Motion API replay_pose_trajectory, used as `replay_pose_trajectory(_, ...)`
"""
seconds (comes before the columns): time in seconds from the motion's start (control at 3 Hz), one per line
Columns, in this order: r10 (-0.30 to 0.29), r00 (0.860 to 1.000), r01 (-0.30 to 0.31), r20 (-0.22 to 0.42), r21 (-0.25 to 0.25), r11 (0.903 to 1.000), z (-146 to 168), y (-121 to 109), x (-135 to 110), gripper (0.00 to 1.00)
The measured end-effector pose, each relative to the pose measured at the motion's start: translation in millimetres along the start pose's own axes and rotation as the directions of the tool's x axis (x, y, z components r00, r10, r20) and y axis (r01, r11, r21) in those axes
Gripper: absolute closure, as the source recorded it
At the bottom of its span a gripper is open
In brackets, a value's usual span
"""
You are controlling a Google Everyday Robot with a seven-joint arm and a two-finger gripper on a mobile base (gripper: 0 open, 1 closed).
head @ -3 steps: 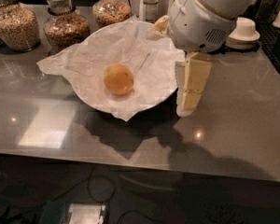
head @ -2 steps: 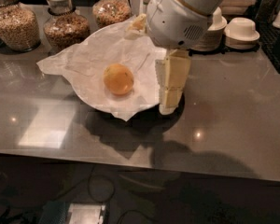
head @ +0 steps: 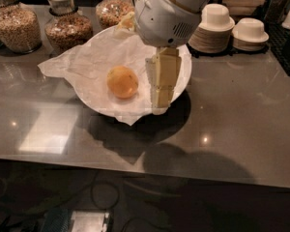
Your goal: Pick orange from white bowl
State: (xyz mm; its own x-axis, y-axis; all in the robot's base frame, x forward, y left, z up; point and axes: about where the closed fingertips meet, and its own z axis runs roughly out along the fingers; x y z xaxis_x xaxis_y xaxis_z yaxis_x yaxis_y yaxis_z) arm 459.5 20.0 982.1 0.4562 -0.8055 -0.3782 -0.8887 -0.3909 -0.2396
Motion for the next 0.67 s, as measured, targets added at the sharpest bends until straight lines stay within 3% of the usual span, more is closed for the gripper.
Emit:
replay_pose_trajectory(0.33, -0.026, 0.997, 0.022, 0.071, 0.061, 0.9979, 3, -22, 6, 0.00)
replay_pose_trajectory(0.67, -0.023, 0.992, 0.010, 0.125, 0.104, 0.9945, 2, -63, 15, 0.00)
